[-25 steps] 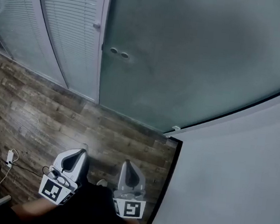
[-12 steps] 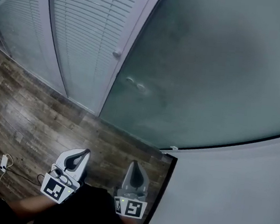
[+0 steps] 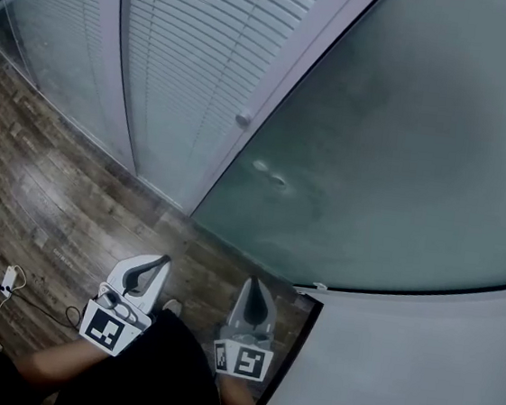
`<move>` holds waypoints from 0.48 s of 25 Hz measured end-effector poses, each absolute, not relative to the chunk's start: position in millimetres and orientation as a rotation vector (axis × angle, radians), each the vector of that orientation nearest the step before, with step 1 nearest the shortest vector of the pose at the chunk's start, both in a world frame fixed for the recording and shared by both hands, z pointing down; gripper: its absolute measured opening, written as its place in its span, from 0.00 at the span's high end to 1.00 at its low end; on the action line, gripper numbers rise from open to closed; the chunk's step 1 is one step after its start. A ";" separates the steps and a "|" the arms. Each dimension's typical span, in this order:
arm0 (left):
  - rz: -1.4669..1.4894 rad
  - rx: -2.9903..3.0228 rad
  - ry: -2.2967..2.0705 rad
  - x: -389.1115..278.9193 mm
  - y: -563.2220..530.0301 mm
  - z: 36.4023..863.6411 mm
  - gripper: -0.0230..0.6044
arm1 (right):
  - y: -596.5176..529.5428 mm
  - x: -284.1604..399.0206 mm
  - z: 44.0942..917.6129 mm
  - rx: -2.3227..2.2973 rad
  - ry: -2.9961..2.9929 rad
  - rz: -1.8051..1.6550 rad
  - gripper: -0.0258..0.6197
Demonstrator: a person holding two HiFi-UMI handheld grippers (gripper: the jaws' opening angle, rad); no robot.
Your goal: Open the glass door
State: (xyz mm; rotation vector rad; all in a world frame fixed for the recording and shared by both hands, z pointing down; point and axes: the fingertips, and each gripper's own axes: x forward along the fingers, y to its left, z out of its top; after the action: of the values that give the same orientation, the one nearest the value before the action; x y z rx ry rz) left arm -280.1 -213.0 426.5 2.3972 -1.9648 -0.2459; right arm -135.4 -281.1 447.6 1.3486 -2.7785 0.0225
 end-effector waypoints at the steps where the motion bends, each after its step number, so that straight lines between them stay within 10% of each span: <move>1: -0.235 2.411 -1.955 -275.8 -212.8 426.1 0.96 | -288.5 -136.9 447.1 1.356 -2.766 0.020 0.95; 12: -0.271 2.399 -1.932 -277.2 -230.7 408.9 0.96 | -390.6 -153.0 460.5 1.401 -2.687 0.050 0.85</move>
State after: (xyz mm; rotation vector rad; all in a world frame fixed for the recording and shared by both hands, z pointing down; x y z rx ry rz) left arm -277.2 -230.7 408.9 2.3993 -1.9322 -0.2712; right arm -153.0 -390.6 460.5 1.4006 -2.6871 0.0500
